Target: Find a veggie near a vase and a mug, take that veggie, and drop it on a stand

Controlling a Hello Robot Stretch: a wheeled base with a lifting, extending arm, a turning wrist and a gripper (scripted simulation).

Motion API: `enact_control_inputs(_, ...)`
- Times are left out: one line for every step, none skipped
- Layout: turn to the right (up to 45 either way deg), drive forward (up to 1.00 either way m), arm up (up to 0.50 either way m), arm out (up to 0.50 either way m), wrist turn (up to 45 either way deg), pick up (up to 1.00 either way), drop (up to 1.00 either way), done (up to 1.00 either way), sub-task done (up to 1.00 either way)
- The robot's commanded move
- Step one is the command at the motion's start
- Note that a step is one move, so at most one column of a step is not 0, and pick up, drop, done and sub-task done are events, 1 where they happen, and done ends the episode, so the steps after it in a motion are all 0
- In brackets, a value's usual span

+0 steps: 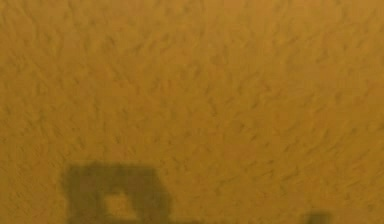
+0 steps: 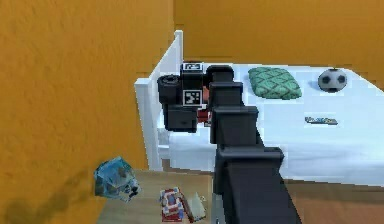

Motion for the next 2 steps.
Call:
enact_control_inputs(0.0, 0.0, 0.0, 0.0, 27.0, 0.0, 0.0, 0.0, 0.0)
enact_control_inputs(0.0, 0.0, -0.32, 0.0, 0.0, 0.0, 0.0, 0.0, 0.0)
